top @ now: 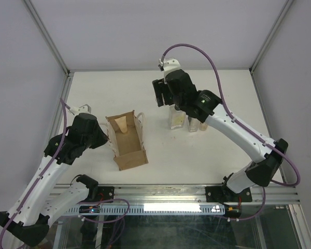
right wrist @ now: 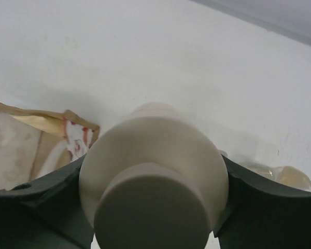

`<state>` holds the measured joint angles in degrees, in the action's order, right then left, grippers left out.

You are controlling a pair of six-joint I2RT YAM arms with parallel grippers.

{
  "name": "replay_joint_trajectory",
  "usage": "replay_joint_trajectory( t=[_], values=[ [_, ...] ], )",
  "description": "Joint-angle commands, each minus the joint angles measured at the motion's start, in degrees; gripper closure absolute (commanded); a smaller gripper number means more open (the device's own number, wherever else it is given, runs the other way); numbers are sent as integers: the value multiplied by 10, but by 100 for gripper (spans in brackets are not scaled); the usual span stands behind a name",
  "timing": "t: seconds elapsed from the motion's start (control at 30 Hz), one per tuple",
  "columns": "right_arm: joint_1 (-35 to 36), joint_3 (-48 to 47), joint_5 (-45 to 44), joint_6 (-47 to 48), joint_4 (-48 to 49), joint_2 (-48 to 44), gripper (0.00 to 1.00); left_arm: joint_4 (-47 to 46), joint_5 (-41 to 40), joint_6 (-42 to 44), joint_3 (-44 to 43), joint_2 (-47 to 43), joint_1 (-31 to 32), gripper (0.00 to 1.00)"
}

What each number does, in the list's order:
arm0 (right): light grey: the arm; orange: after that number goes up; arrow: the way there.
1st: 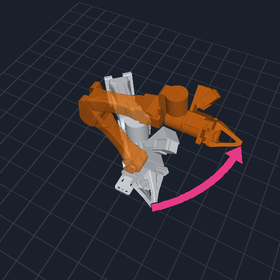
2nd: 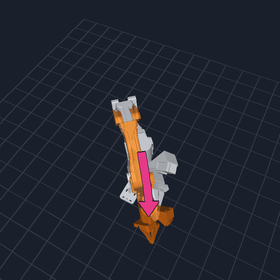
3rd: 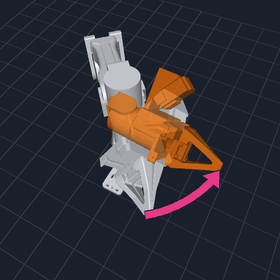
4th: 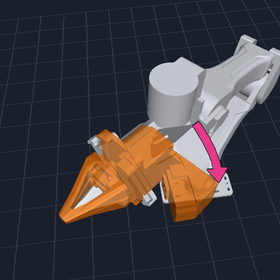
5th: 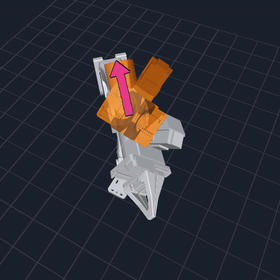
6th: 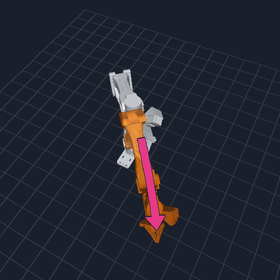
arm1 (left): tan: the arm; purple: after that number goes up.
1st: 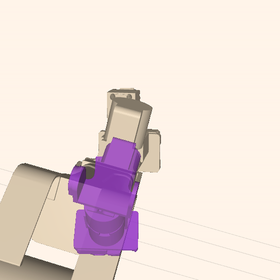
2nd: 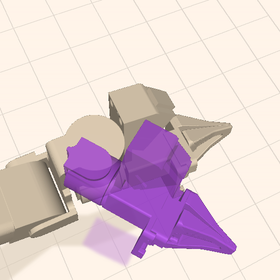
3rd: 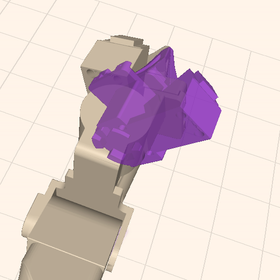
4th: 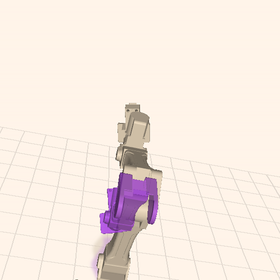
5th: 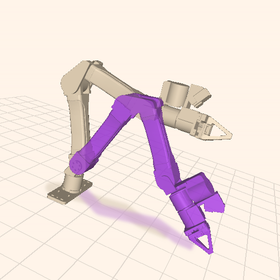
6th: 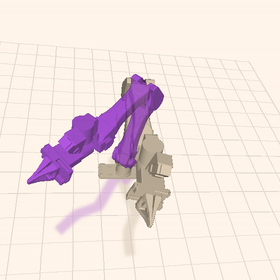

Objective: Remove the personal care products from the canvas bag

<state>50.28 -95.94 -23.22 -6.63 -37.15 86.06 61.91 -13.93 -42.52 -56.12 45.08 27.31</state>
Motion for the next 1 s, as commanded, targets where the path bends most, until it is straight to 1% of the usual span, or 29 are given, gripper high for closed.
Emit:
replay_joint_trajectory(
  t=[0.0,0.33,0.73,0.97],
  values=[
    [-13,16,21,-30,78,16,100,0,-17,5,-17,-17,-1,100],
    [-14,28,61,-27,86,108,100,-7,-5,-9,-4,-20,-1,100],
    [-24,91,75,-54,131,146,100,-8,0,-15,-7,-12,-1,100],
    [-47,118,88,-75,156,161,100,-12,1,-25,-6,-11,-1,100]
  ],
)
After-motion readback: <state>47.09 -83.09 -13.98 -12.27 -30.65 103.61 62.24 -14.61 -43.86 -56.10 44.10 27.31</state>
